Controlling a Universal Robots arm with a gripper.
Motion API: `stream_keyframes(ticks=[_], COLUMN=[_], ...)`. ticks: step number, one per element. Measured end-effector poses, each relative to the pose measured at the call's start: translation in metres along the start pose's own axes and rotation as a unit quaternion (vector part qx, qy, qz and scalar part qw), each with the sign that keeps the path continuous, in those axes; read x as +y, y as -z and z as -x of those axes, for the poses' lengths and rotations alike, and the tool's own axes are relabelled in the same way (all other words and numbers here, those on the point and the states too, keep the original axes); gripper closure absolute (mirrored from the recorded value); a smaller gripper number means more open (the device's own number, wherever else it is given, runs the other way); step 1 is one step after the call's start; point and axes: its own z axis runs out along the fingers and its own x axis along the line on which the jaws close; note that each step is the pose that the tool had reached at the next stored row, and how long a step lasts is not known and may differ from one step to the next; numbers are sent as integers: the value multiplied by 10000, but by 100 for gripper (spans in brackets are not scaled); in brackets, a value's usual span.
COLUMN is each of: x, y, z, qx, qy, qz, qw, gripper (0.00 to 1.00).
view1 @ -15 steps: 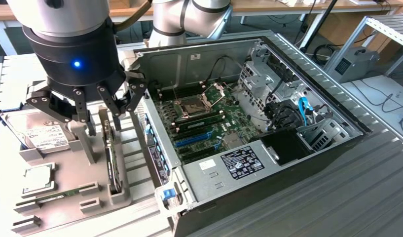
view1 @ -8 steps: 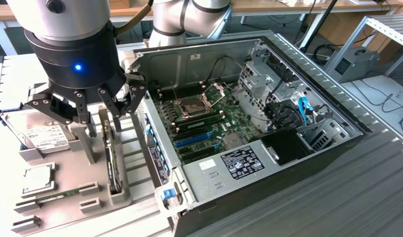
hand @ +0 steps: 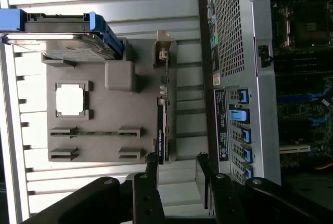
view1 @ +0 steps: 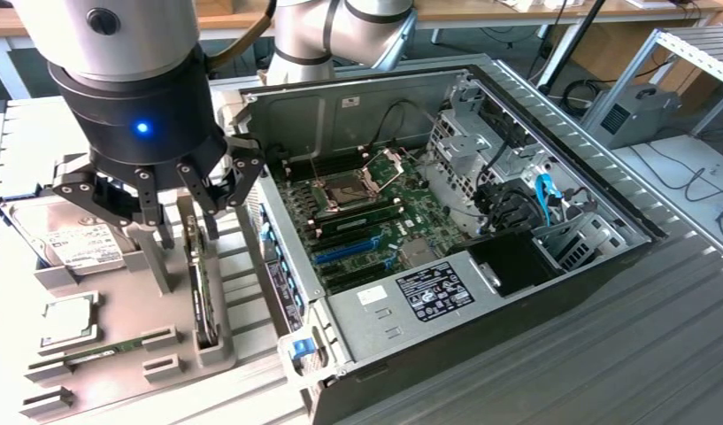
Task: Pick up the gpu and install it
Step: 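Pick up the gpu and move the gpu toward the slot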
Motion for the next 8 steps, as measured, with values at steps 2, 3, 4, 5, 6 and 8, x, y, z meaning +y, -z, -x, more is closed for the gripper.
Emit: stream_keyframes(ticks=[2,3,4,5,6,8], x=[0,0,0,-1,-1,-1], y=[-6,-7,-10,-12,-15,-19], z=[0,0,0,0,0,0], qx=[0,0,0,0,0,0], qy=[0,0,0,0,0,0], qz=[0,0,0,0,0,0], qw=[10000,10000,10000,10000,10000,10000], gripper=[58,58,58,58,58,58])
